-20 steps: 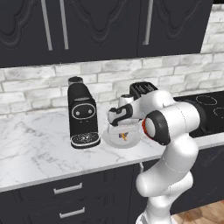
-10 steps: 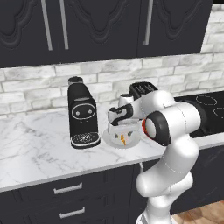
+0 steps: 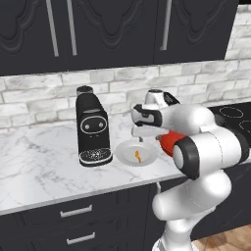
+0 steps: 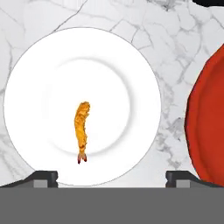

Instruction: Place the shrimp on the plate and place the squash on the same plate.

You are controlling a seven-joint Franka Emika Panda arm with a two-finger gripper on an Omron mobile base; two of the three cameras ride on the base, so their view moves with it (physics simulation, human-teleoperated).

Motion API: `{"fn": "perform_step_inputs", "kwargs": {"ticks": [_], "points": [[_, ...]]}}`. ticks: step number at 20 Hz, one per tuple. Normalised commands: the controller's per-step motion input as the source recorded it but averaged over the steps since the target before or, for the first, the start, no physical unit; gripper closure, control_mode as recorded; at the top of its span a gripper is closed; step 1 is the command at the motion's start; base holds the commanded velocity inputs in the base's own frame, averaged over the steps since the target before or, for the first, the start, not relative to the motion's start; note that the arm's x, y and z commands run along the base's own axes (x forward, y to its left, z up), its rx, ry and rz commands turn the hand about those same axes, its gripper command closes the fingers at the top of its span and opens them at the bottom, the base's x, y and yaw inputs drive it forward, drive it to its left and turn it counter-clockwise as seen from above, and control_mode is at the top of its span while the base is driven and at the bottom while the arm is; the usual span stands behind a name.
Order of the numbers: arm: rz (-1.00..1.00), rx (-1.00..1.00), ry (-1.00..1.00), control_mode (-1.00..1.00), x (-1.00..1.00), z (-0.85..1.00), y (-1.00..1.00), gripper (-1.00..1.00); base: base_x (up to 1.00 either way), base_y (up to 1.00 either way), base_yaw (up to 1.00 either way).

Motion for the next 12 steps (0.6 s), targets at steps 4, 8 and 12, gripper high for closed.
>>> {"fn": "perform_step_inputs", "kwargs": {"ticks": [4,8,12], "points": [[-0.27,-0.06,-0.01,-1.0,-0.01,0.32,-0.93,-1.0,0.0,0.0,0.0],[-0.28,-0.01,0.07,-1.0,0.02,-0.09,-0.89,-1.0,0.0,0.0,0.0],[-0.08,0.0,0.04,-1.0,0.0,-0.1,-0.73,-1.0,0.0,0.0,0.0]]}}
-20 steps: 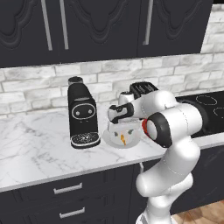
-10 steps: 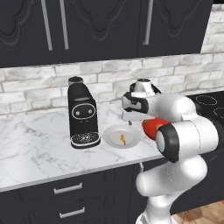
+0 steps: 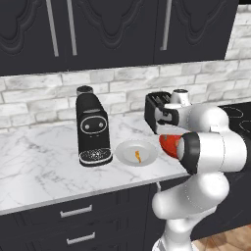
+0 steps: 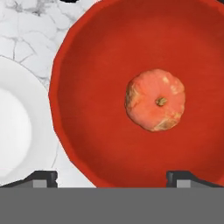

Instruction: Place the shrimp on the plate and place the squash on the same plate.

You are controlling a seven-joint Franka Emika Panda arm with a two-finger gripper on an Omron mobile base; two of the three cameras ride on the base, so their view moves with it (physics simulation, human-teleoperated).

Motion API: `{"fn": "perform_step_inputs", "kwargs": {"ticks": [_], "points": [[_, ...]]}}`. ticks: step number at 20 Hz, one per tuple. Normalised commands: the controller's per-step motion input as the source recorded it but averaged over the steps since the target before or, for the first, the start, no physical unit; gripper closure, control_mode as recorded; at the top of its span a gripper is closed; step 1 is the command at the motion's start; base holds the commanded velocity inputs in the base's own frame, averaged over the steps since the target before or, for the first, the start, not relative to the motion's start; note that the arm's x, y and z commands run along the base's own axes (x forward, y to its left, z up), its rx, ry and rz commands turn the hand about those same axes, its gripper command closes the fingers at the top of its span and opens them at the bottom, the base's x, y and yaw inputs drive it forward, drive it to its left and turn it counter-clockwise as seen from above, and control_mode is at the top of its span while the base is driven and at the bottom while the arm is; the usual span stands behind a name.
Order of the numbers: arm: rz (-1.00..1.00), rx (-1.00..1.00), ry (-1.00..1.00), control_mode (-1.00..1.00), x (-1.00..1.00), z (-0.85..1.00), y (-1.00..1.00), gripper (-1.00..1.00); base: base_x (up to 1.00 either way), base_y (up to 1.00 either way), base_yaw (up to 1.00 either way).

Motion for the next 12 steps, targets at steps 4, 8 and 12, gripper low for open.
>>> {"fn": "perform_step_inputs", "kwargs": {"ticks": [4,8,12], "points": [[0.01,0.0,0.0,-1.0,0.0,0.0,-0.35,-1.0,0.0,0.0,0.0],[0.0,-0.02,0.0,-1.0,0.01,-0.09,-0.26,-1.0,0.0,0.0,0.0],[0.0,-0.03,0.0,-1.0,0.29,-0.16,-0.41,-1.0,0.0,0.0,0.0]]}}
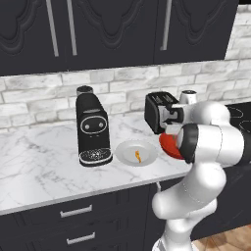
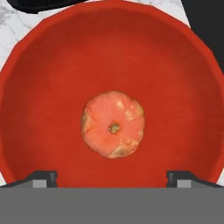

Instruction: Place the shrimp on the plate and place the squash on the same plate.

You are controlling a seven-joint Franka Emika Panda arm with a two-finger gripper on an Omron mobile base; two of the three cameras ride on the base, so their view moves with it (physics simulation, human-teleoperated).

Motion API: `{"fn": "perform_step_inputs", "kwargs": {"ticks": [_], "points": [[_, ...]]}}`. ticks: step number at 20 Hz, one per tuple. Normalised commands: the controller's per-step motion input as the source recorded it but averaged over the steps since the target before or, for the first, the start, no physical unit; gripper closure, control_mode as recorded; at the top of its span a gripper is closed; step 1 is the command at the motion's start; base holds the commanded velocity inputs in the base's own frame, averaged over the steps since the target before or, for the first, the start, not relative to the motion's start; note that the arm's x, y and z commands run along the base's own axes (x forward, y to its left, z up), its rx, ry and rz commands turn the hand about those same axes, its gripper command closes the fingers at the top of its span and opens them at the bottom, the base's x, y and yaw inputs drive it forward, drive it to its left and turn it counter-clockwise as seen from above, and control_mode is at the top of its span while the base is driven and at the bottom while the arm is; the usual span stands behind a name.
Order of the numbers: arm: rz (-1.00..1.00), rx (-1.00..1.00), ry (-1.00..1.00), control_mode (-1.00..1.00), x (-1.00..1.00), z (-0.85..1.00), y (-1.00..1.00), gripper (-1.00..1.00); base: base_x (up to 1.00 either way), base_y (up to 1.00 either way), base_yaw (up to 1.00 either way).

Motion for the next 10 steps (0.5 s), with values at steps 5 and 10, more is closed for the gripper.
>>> {"fn": "perform_step_inputs", "kwargs": {"ticks": [5,10], "points": [[0.0,0.01,0.0,-1.0,0.03,-0.06,-0.11,-1.0,0.0,0.0,0.0],[0.0,0.0,0.0,-1.0,0.07,-0.19,-0.04,-1.0,0.0,0.0,0.0]]}}
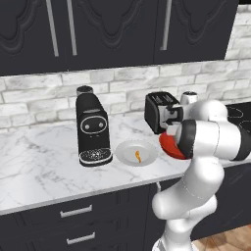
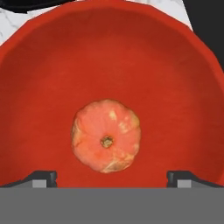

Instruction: Place the shrimp on the plate and place the squash on the same plate.

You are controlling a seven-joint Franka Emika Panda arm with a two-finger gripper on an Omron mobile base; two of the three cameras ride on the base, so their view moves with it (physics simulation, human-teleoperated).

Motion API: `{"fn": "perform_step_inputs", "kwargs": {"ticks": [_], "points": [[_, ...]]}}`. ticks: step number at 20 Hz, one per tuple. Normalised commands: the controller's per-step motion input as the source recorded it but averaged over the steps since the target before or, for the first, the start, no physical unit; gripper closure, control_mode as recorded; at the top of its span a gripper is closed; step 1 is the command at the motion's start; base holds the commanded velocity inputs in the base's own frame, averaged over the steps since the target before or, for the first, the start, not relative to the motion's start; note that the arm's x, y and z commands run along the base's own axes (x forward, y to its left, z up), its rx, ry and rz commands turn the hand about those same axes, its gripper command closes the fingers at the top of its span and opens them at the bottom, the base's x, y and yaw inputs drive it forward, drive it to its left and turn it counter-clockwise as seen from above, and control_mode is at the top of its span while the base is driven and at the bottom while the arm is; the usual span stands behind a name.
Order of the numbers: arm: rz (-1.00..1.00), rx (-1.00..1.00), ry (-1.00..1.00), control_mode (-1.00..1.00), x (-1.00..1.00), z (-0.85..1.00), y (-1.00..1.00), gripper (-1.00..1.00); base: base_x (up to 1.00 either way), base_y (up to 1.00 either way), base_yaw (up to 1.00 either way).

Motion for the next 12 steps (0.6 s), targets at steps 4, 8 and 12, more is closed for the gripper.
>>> {"fn": "perform_step_inputs", "kwargs": {"ticks": [4,8,12], "points": [[0.0,0.0,0.0,-1.0,0.13,-0.21,0.0,-1.0,0.0,0.0,0.0],[0.0,0.0,0.0,-1.0,0.08,-0.24,0.0,-1.0,0.0,0.0,0.0],[0.0,0.0,0.0,-1.0,0.09,-0.16,0.0,-1.0,0.0,0.0,0.0]]}}
